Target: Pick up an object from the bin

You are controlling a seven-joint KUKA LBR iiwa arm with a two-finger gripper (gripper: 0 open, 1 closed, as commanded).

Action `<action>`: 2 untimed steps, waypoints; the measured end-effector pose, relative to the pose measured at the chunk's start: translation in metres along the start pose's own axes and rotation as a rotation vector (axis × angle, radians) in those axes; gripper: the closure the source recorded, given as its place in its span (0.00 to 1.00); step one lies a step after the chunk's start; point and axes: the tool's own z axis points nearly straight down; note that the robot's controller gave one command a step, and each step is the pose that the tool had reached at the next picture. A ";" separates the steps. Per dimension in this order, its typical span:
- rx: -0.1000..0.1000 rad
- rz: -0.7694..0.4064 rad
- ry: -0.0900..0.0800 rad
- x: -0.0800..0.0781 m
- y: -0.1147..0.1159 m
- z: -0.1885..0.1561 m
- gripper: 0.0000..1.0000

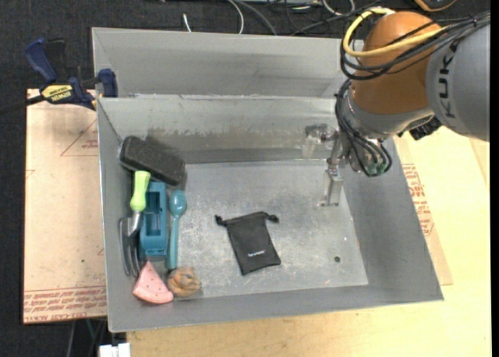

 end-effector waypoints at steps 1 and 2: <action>0.001 -0.001 -0.008 -0.001 0.000 -0.005 0.00; -0.001 0.050 -0.010 0.027 0.044 0.079 0.00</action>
Offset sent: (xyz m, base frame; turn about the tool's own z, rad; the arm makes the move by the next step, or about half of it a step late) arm -0.0341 0.0520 -0.0948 0.0594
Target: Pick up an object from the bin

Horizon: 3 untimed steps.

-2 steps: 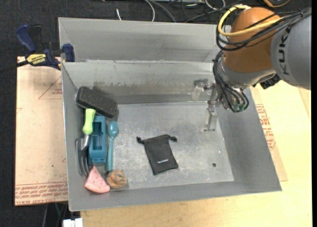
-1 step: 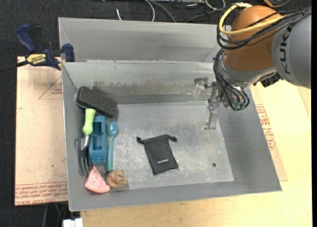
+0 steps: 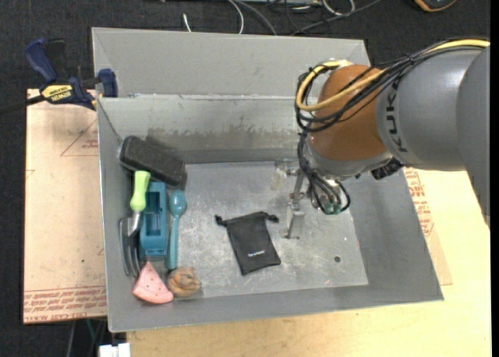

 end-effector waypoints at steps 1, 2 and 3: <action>0.003 -0.016 -0.006 0.005 -0.011 0.043 0.00; -0.001 0.068 -0.006 0.011 0.005 0.045 0.00; -0.001 0.052 -0.008 0.012 0.015 0.046 0.00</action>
Offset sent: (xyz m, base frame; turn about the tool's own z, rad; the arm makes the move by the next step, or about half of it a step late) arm -0.0145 0.0134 -0.0472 0.1104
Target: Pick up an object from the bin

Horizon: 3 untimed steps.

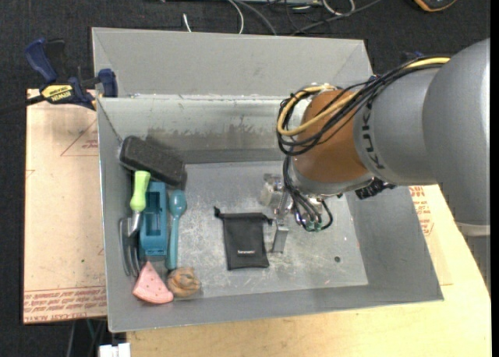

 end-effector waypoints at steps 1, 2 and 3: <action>-0.002 0.045 0.000 0.008 -0.004 0.001 0.00; -0.002 0.060 0.000 0.010 -0.003 0.001 0.00; -0.003 0.068 0.000 0.022 0.002 0.000 0.00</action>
Offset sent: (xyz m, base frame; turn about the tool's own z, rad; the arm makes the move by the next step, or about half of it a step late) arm -0.0065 -0.0020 -0.0010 0.0780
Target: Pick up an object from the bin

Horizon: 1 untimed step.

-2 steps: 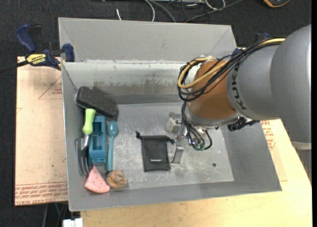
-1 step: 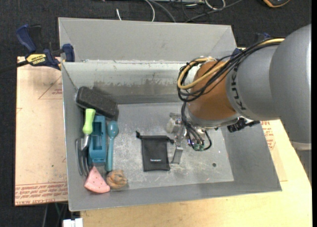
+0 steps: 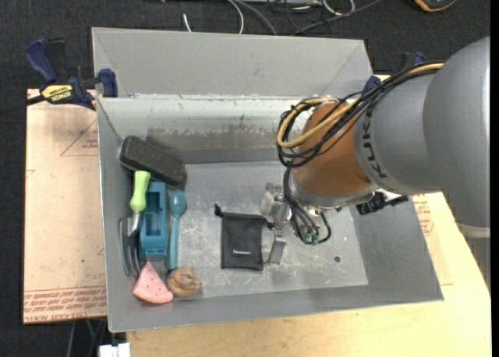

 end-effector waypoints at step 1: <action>0.000 0.023 -0.001 0.000 0.003 0.000 0.00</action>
Offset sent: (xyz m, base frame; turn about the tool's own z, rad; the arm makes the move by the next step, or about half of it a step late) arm 0.0028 -0.0012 0.0131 0.0117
